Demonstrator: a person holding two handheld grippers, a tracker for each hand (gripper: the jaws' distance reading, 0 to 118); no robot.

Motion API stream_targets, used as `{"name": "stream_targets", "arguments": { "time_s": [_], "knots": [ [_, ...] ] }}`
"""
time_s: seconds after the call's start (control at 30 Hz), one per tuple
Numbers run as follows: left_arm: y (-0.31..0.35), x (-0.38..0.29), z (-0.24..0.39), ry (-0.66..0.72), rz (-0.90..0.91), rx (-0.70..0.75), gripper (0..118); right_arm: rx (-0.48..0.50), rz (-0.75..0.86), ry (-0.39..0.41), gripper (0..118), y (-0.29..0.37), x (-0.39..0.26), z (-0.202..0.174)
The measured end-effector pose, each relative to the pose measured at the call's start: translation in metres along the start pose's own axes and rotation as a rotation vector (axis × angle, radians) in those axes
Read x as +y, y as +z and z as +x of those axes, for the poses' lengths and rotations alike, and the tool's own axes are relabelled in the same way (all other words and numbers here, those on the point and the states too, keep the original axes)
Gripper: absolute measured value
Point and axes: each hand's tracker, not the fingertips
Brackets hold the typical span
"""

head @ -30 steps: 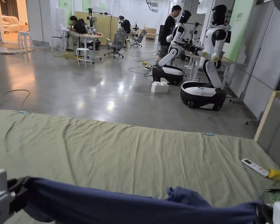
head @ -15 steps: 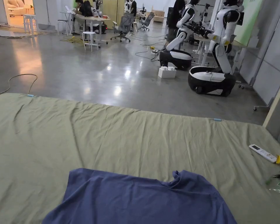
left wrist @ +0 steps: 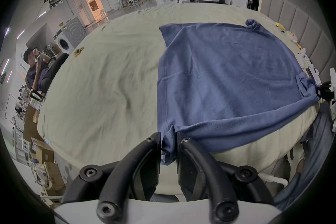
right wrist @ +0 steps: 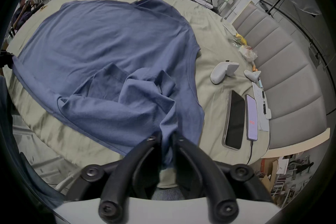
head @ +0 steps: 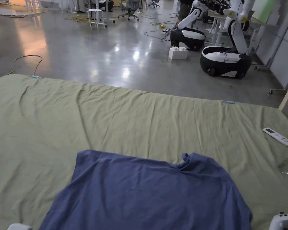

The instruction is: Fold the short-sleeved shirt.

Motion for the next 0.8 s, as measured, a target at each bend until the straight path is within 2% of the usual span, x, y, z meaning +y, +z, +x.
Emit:
{"name": "stream_targets", "arguments": {
  "time_s": [0.03, 0.1, 0.13, 0.23, 0.3, 0.5, 0.63, 0.67, 0.73, 0.8],
  "knots": [
    [-0.004, 0.001, -0.003, 0.008, 0.002, -0.001, 27, -0.015, 0.004, -0.001, 34, 0.003, 0.001, 0.0],
    [0.0, 0.006, -0.005, 0.02, 0.02, 0.004, 48, -0.034, 0.028, -0.013, 57, 0.009, 0.007, 0.005],
    [0.004, 0.01, -0.007, 0.025, 0.039, 0.003, 54, -0.041, 0.065, -0.036, 62, 0.015, 0.011, 0.008],
    [0.018, 0.025, -0.006, 0.05, 0.096, 0.004, 59, -0.05, 0.131, -0.093, 75, 0.032, 0.025, 0.017],
    [0.026, 0.039, -0.008, 0.067, 0.166, -0.002, 61, -0.046, 0.234, -0.15, 81, 0.047, 0.036, 0.024],
    [0.052, 0.078, 0.014, 0.066, 0.403, -0.002, 61, -0.028, 0.551, -0.287, 81, 0.067, 0.065, 0.035],
    [0.072, 0.098, 0.039, 0.084, 0.596, -0.014, 60, -0.051, 0.767, -0.35, 71, 0.083, 0.082, 0.028],
    [0.076, 0.101, 0.044, 0.092, 0.638, -0.02, 59, -0.076, 0.82, -0.349, 65, 0.087, 0.086, 0.026],
    [0.084, 0.107, 0.053, 0.105, 0.714, -0.032, 55, -0.1, 0.909, -0.347, 41, 0.096, 0.092, 0.021],
    [0.092, 0.109, 0.063, 0.106, 0.793, -0.016, 38, -0.104, 0.997, -0.339, 22, 0.103, 0.098, 0.016]
  ]
}}
